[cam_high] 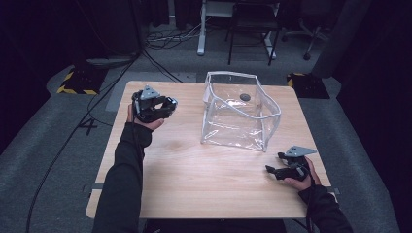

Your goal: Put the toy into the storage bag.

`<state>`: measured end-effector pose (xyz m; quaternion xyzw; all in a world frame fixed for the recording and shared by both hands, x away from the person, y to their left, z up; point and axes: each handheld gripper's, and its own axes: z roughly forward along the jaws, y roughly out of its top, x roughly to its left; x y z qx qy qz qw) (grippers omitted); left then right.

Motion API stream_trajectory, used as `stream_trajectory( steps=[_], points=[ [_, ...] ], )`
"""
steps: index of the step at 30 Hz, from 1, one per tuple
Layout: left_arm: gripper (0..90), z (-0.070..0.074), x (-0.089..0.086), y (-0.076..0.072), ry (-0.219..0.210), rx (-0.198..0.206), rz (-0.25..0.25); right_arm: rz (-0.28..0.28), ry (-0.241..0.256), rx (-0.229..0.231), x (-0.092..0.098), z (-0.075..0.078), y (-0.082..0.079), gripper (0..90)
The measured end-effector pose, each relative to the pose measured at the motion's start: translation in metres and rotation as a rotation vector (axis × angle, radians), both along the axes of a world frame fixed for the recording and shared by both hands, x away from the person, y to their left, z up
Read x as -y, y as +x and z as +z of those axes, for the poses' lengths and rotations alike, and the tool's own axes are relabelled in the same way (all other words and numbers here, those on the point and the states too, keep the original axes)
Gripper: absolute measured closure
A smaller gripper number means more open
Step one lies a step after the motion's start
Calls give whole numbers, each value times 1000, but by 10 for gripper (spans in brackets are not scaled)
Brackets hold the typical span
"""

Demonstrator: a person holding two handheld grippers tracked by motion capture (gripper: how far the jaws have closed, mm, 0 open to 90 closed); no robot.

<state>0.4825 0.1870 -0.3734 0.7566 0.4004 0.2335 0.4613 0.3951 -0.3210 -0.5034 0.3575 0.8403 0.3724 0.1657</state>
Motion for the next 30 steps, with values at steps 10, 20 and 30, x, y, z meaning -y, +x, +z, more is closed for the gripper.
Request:
stream_trajectory(
  steps=[10,20,30],
  points=[
    [470,23,22,25,-11,7,0,-1,2,0,0,0,0,181],
    [470,40,41,44,18,7,-5,-2,2,0,0,0,0,181],
    [469,66,71,51,66,36,-47,-3,2,-2,0,0,0,181]
  ],
)
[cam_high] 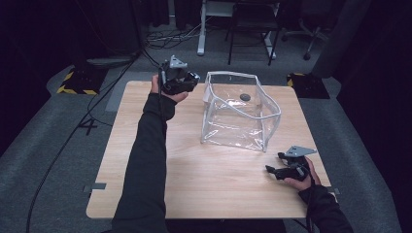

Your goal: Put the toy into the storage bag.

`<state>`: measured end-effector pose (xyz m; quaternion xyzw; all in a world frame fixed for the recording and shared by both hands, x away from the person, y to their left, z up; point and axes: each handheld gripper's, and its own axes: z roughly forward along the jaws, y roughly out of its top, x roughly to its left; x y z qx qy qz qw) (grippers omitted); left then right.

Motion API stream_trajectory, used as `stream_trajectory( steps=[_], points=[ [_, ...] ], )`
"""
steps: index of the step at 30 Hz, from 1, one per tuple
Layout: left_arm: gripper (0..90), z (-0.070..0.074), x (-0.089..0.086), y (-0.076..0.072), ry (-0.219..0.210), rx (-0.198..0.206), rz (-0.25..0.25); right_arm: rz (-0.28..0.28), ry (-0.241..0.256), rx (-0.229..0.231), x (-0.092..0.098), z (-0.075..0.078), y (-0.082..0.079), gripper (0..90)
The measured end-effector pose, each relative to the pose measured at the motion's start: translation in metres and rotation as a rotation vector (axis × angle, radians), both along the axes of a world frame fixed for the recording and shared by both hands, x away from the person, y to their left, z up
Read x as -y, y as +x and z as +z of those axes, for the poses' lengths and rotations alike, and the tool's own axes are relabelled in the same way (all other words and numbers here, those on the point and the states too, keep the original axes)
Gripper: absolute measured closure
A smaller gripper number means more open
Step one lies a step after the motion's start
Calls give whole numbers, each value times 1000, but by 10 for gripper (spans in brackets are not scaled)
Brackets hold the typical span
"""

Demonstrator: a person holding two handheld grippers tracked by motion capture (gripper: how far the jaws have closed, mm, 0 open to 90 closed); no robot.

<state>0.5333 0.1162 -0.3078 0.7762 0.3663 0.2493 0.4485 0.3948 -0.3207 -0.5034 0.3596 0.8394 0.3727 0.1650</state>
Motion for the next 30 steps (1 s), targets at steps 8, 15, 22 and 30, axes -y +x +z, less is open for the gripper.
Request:
stream_trajectory(
  steps=[8,15,22,30],
  points=[
    [470,18,28,-2,5,38,-76,-6,6,-2,-1,0,0,181],
    [469,25,49,-2,-16,51,-125,-6,6,-1,-1,0,0,181],
    [470,23,70,2,-4,42,-159,-2,6,3,0,0,0,181],
    [470,14,98,6,-4,27,-200,11,0,8,1,0,0,181]
  ],
)
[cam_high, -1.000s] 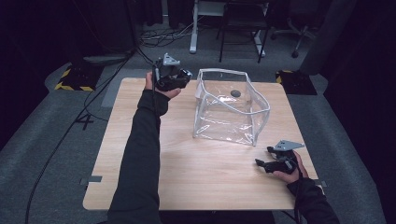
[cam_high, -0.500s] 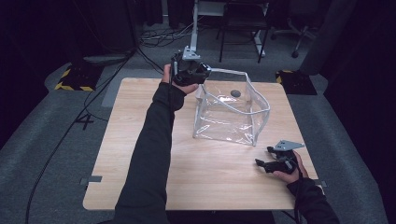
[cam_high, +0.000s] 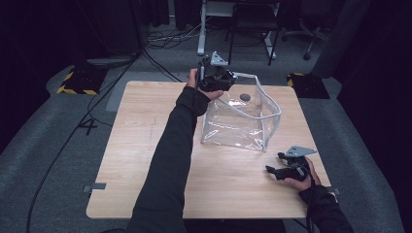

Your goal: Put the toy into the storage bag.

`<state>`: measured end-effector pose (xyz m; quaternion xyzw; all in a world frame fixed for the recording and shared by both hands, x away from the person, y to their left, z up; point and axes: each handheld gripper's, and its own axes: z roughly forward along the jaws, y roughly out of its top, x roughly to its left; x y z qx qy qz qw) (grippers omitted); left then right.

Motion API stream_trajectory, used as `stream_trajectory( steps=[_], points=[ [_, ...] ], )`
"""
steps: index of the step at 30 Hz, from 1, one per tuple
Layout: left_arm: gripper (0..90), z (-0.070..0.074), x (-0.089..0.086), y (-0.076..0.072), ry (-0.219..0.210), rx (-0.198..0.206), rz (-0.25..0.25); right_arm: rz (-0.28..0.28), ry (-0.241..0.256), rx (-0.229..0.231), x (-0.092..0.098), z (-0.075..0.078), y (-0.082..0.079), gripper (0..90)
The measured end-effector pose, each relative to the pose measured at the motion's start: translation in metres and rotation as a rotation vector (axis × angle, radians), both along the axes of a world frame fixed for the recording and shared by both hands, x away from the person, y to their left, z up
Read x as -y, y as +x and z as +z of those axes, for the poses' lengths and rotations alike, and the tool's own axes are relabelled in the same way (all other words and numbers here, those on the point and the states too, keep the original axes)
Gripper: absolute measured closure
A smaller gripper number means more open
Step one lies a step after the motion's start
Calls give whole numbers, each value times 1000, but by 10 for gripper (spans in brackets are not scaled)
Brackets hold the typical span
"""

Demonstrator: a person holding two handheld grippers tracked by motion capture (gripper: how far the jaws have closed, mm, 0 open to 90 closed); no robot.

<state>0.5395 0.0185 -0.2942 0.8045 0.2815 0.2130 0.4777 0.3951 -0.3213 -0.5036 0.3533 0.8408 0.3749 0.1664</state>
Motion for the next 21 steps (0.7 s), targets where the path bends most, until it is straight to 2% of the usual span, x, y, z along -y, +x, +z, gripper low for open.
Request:
stream_trajectory(
  steps=[1,6,7,12,14,15,18,19,21],
  points=[
    [469,-1,2,0,11,-6,0,0,1,0,0,0,0,181],
    [469,-7,8,2,16,-20,-9,-3,3,-1,0,0,0,181],
    [469,-8,9,3,33,-22,-11,-2,2,-1,0,0,0,181],
    [469,-12,10,6,55,-36,-10,-2,3,-1,0,0,0,181],
    [469,-16,10,8,39,-40,-1,-7,5,-3,-1,0,0,181],
    [469,-16,10,8,48,-52,-1,-6,5,-2,-1,0,0,181],
    [469,-19,8,10,80,-55,-4,-5,5,-3,-1,0,0,181],
    [469,-20,8,10,61,-63,4,-5,5,-3,0,0,0,181],
    [469,-21,6,11,71,-57,9,-4,6,-4,-1,0,0,181]
  ],
)
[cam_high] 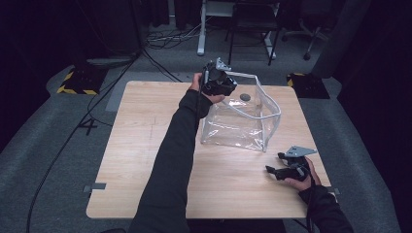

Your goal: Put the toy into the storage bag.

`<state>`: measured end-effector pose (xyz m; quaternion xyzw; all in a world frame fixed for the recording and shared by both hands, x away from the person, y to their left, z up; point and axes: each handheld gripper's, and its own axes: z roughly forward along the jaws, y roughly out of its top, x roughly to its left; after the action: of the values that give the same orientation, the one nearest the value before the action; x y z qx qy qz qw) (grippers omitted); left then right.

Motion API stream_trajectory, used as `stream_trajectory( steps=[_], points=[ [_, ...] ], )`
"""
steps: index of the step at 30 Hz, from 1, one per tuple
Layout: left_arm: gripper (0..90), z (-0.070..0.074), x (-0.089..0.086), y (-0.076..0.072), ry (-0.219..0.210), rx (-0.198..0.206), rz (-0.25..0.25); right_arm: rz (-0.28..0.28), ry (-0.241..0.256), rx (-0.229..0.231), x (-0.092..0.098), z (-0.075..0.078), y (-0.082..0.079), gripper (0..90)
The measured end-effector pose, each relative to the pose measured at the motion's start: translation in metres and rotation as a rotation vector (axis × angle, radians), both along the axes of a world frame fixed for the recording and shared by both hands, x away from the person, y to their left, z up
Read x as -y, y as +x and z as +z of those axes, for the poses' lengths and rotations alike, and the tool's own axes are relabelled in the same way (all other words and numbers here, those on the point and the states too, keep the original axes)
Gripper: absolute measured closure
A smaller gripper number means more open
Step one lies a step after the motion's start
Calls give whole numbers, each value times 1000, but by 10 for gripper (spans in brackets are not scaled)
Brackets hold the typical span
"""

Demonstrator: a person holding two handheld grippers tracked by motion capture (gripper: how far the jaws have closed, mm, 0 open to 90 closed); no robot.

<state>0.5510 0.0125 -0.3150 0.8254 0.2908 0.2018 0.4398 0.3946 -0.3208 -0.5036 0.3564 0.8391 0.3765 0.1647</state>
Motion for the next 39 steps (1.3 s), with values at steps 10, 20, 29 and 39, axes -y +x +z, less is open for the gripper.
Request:
stream_trajectory(
  steps=[10,20,29,39],
  points=[
    [469,1,-7,13,11,-14,12,-3,4,-3,0,0,-1,181],
    [468,-7,8,21,68,-41,-9,-2,4,-4,0,0,-1,181],
    [468,-14,19,23,204,-91,-9,0,2,0,0,0,-1,181],
    [466,-12,20,26,295,-196,-29,2,1,-1,1,0,-1,180]
  ],
)
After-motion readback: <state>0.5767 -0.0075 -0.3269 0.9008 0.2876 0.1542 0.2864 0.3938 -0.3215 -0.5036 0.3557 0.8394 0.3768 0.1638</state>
